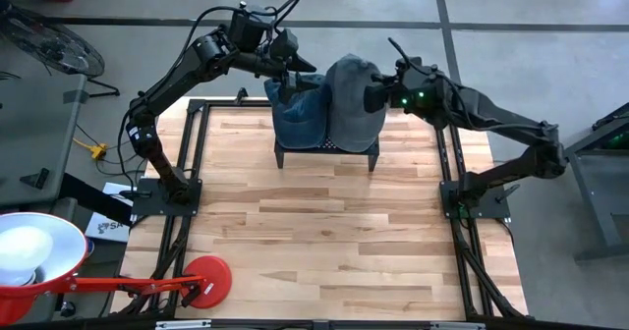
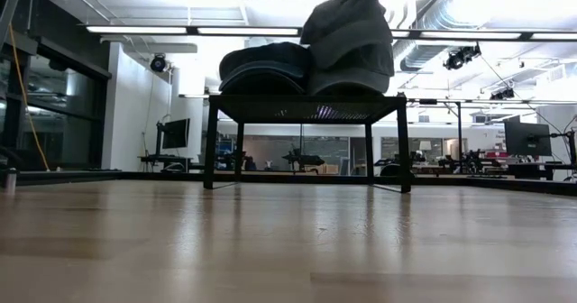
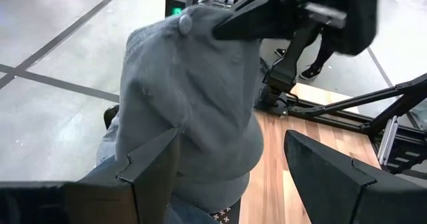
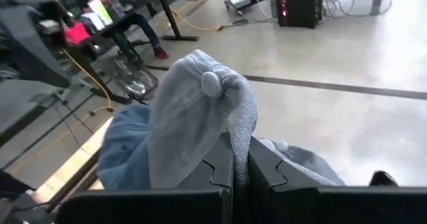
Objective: Pick & Place hat
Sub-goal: Stack the gray cap on top of the stacked gray caps on the shelf
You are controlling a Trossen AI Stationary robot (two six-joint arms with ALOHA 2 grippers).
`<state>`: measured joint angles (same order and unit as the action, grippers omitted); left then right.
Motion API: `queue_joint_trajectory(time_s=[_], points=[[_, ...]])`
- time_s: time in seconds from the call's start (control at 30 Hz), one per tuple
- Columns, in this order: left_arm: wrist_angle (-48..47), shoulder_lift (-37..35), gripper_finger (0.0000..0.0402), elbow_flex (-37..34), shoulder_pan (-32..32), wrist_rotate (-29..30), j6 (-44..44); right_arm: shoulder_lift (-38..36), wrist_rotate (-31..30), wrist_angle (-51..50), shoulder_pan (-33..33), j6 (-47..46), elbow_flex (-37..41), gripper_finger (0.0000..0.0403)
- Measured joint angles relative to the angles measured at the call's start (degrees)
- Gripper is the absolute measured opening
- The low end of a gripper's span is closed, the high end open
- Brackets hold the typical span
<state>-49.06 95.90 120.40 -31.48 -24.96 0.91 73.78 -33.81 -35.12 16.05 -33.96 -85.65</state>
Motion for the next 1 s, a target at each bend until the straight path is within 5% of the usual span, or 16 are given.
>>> queue_joint_trajectory(time_s=[0.63,1.0], points=[[3.1,0.0,0.0266,0.0,0.0,-0.2,-3.4,6.0,6.6,-7.2,6.4,-0.3,0.0,0.0003],[7.2,-0.7,0.0266,0.0,0.0,-5.8,-7.0,8.7,8.0,-10.0,10.0,4.3,0.0,0.0003]])
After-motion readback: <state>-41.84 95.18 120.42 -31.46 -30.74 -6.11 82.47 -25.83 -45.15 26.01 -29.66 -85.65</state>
